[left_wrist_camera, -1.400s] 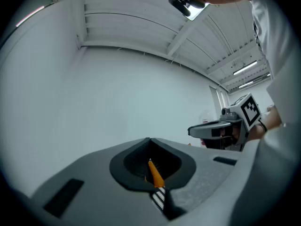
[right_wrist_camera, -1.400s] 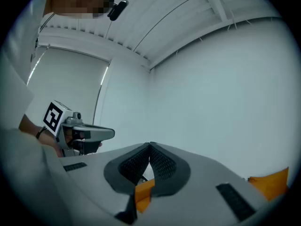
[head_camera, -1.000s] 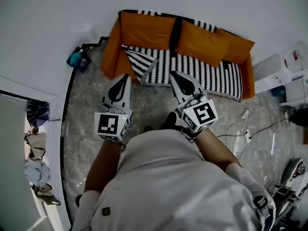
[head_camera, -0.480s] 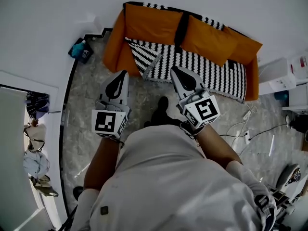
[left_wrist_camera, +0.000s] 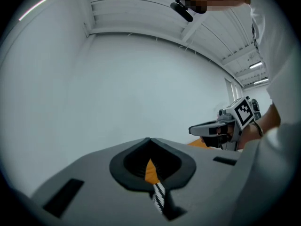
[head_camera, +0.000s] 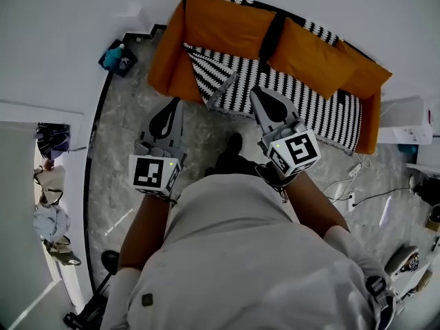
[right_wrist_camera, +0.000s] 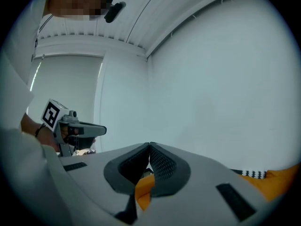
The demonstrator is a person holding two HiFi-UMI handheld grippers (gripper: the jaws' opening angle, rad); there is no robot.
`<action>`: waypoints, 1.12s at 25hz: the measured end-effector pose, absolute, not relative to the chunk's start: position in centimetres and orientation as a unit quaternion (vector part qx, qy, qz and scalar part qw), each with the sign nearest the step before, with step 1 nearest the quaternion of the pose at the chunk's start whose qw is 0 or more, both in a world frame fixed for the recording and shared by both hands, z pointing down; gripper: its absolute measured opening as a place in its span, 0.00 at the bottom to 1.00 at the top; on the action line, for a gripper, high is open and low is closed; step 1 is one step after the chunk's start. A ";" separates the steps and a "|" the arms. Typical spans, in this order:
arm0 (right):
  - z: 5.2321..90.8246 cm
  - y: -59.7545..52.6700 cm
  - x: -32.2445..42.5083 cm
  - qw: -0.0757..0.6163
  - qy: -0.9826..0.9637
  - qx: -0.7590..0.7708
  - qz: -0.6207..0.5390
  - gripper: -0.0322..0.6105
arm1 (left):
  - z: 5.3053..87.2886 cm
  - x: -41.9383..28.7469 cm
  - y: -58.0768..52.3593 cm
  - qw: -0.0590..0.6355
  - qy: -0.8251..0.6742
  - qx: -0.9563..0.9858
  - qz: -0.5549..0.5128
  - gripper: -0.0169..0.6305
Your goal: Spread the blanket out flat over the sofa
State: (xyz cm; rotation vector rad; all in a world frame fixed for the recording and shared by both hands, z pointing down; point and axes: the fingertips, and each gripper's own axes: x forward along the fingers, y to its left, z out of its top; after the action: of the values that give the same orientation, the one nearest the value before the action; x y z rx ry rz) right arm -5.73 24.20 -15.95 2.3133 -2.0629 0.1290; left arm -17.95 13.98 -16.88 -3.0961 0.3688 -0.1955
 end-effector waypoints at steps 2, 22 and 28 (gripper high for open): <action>-15.3 23.5 -3.5 0.021 -0.664 0.746 0.048 0.09 | -16.2 -15.9 13.2 0.005 0.119 -0.991 -0.066 0.04; -8.6 18.2 10.0 0.043 -0.671 0.732 0.111 0.09 | -11.7 -2.8 6.9 -0.010 0.120 -0.986 -0.119 0.04; -4.8 15.4 11.5 0.079 -0.659 0.739 0.117 0.09 | -7.8 -0.1 4.1 -0.009 0.072 -0.984 -0.164 0.04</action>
State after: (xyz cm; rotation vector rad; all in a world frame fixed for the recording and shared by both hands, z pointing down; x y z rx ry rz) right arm 11.51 15.44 -4.80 2.2100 -1.9726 0.3496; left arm -0.10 4.09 -7.76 -3.1093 0.2261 -0.5178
